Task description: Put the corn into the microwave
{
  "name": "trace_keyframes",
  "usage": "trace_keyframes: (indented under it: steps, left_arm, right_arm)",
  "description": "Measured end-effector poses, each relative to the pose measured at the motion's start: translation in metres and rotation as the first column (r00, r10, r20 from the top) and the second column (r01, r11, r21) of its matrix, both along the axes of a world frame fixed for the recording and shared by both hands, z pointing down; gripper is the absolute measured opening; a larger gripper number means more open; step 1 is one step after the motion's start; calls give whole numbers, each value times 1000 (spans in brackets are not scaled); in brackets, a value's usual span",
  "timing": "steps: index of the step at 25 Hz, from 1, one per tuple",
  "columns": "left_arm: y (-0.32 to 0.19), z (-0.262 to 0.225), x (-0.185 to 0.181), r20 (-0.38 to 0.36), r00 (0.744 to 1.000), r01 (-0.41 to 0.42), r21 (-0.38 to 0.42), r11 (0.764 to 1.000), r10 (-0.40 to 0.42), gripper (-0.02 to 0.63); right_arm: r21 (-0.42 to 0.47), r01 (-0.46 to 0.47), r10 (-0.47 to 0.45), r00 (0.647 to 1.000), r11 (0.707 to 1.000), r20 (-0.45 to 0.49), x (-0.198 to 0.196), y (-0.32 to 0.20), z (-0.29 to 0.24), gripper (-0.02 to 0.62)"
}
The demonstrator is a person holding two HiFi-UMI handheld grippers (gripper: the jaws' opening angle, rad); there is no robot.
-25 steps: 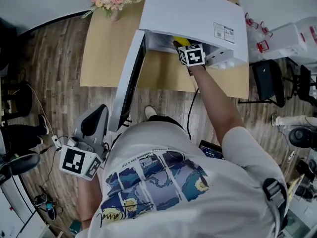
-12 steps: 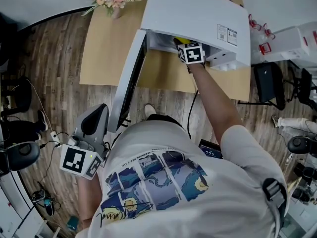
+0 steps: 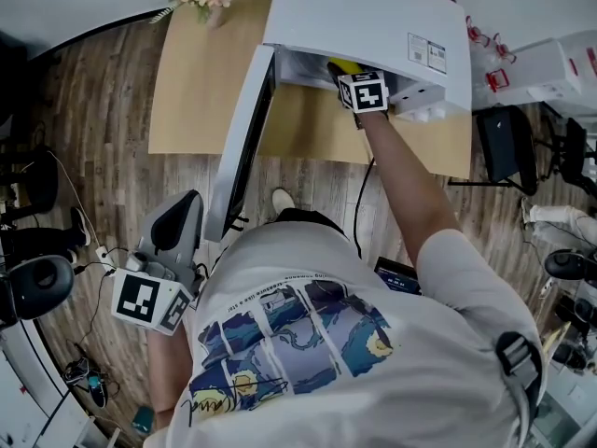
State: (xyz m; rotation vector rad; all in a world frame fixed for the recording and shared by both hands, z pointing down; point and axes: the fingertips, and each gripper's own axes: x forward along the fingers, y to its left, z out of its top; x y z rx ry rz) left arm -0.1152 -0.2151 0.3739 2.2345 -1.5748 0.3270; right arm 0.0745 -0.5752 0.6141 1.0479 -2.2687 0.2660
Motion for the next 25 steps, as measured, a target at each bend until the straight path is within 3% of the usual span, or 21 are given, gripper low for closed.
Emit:
trace_keyframes:
  steps: [12,23,25]
  left_arm:
    - [28,0,-3,-25,997,-71,11,997,71,8]
    - [73,4,-7,-52,984,-166,33,986,168,8]
    - [82,5,-8,-56,981,-183,35,983,184,8]
  right_arm:
    - [44,-92,92,996,995,7,30,38,-25,262]
    - [25,-169,168,985,985,32,53,124,-41,261]
    - [19,-180,179,983,983,45,54,146,-45,238]
